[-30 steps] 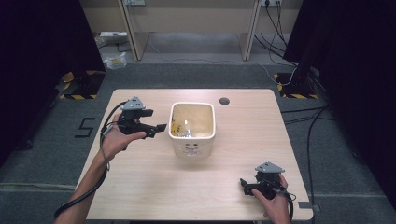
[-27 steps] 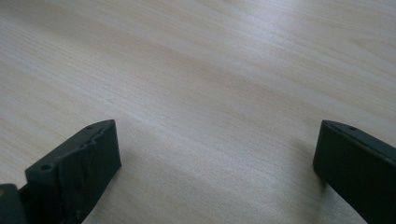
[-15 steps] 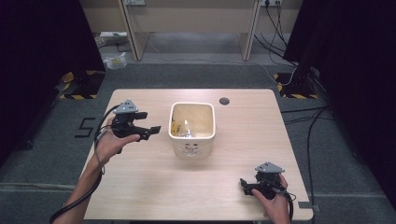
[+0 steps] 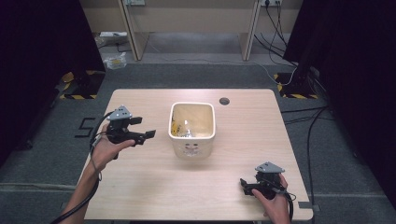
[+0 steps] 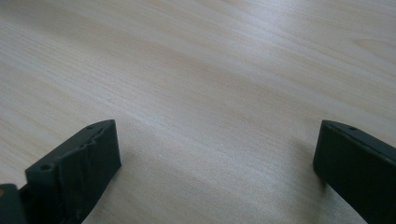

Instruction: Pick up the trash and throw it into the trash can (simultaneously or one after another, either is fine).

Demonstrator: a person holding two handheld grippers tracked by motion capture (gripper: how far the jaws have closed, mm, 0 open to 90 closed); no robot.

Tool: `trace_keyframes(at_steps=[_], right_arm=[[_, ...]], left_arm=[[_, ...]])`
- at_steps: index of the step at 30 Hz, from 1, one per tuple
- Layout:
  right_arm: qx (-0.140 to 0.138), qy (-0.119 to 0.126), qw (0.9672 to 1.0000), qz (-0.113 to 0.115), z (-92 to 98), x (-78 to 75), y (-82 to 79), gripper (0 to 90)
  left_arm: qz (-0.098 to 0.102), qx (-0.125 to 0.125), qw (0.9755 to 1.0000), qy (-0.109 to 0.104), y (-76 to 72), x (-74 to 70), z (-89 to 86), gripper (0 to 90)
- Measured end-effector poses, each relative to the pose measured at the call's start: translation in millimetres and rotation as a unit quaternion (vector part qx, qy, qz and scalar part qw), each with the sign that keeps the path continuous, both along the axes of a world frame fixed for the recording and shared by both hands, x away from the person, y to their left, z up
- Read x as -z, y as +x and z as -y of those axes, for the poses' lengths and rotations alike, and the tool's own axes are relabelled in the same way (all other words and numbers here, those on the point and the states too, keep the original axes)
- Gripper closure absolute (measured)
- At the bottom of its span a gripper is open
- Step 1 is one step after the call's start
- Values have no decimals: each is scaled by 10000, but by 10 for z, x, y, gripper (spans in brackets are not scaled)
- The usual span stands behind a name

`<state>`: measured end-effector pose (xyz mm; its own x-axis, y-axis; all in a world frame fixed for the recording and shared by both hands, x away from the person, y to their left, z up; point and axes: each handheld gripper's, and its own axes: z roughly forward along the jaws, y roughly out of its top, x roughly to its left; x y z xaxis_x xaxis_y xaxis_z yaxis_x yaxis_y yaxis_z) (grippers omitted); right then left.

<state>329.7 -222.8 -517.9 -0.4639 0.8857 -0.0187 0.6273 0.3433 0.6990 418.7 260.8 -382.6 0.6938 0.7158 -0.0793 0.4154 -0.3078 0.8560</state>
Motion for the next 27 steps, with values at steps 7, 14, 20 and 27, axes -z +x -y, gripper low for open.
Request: trace_keyframes(at_steps=[7,14,20,27], right_arm=[[0,0,10000,0,0,0,0,9],[0,0,10000,1,0,0,0,9],[0,0,10000,1,0,0,0,10],[1,0,10000,0,0,0,0,10]], left_arm=[[-9,-94,9999,64,-32,125,-48,168],[63,-155,9998,139,-72,208,-43,168],[65,-133,9998,149,-100,280,-17,168],[172,-58,9995,248,-181,388,15,168]])
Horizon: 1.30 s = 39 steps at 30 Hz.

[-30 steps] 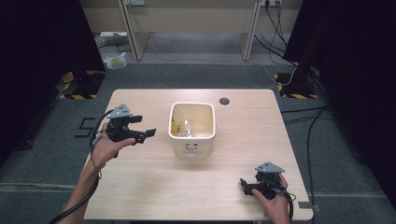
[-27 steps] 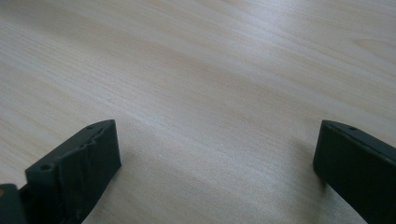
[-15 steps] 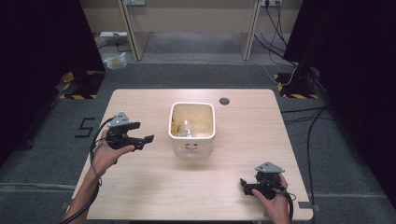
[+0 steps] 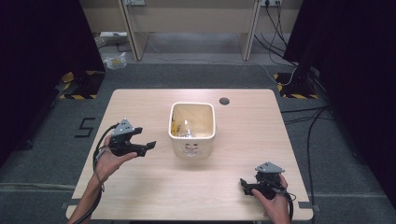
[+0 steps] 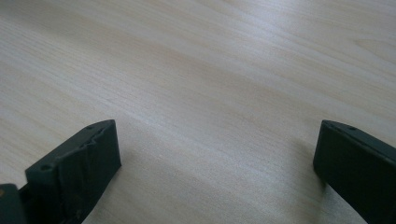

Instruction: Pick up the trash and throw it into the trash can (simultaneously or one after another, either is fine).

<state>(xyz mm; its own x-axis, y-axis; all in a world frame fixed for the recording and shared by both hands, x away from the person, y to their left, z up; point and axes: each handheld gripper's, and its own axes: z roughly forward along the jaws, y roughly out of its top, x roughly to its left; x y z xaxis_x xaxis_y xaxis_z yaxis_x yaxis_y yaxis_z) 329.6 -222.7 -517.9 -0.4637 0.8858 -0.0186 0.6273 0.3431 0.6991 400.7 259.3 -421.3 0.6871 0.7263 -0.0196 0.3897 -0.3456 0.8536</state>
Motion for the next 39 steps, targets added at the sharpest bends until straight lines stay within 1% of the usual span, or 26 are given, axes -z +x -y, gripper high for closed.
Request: trace_keyframes(at_steps=[6,11,13,19,26,29,36,39], right_arm=[[1,1,10000,-1,0,0,0,10],[1,0,10000,1,0,0,0,9],[0,-1,10000,1,0,0,0,10],[-5,0,10000,2,-1,0,-1,10],[-2,0,10000,-1,-2,-1,-3,10],[-2,2,10000,-1,-2,-1,-3,10],[-3,5,10000,-4,-2,-1,-3,10],[-4,5,10000,-3,-2,-1,-3,10]], left_arm=[[-17,35,10000,-13,-68,82,20,168],[-52,44,9999,-119,-113,182,31,168],[-106,58,9999,-73,-114,213,37,168],[-75,27,9999,-69,-94,230,62,168],[-76,17,10000,-34,-142,265,20,168],[-121,-2,9999,-9,-158,304,2,168],[-298,-16,9995,106,-187,436,-25,168],[-331,-31,9994,128,-198,489,-28,168]])
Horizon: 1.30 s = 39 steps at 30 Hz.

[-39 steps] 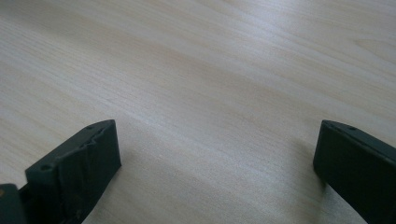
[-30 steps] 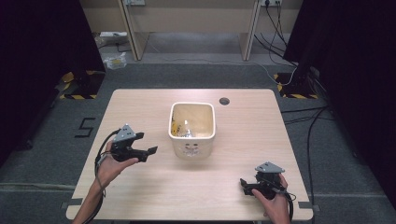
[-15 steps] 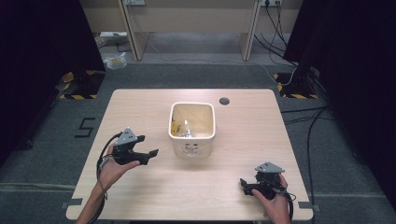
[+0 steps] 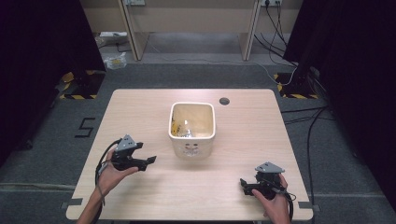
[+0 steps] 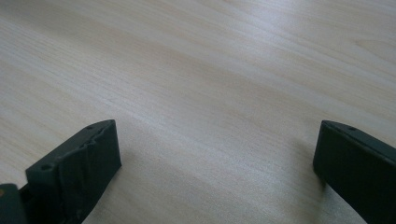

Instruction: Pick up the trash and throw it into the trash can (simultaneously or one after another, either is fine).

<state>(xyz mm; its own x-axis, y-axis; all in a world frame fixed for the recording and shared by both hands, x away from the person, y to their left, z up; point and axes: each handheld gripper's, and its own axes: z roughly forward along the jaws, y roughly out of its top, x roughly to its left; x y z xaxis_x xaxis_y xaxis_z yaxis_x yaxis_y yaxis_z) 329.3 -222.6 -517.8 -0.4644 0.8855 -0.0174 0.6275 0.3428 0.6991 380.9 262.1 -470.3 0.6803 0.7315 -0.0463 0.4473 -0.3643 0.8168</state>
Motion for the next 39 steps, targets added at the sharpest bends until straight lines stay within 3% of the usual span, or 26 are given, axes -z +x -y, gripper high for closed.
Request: trace_keyframes(at_steps=[9,25,39], right_arm=[[-17,-9,10000,1,2,0,0,10],[-16,-7,10000,0,2,0,0,10],[-16,-9,10000,0,2,0,0,10]], left_arm=[[-93,91,9999,57,-108,116,2,173],[-434,98,9989,133,-271,364,-94,171],[-430,74,9983,389,-394,451,-103,170]])
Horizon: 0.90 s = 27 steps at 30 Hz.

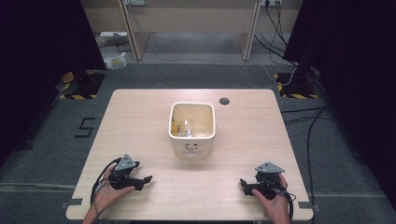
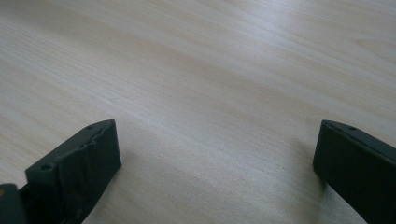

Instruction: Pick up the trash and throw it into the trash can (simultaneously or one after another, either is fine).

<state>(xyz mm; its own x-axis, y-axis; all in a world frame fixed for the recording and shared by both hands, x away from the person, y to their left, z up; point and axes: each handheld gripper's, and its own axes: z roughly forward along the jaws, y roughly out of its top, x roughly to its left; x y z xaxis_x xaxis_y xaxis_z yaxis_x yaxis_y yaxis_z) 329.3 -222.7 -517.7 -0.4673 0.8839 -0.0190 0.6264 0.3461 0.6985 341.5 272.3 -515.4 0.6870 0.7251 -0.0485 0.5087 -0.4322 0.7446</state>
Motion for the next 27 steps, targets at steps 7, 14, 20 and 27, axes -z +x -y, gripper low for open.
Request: trace_keyframes(at_steps=[7,14,20,27], right_arm=[[0,0,10000,0,0,0,0,10],[0,-1,10000,0,0,0,0,10],[0,0,10000,0,0,0,-1,10],[1,2,10000,-2,-2,0,-3,10]], left_arm=[[30,4,9999,119,-73,31,7,170],[33,-20,9999,150,-132,64,3,167],[102,-67,9999,96,-180,83,-27,164],[120,-96,9998,115,-210,84,-27,163]])
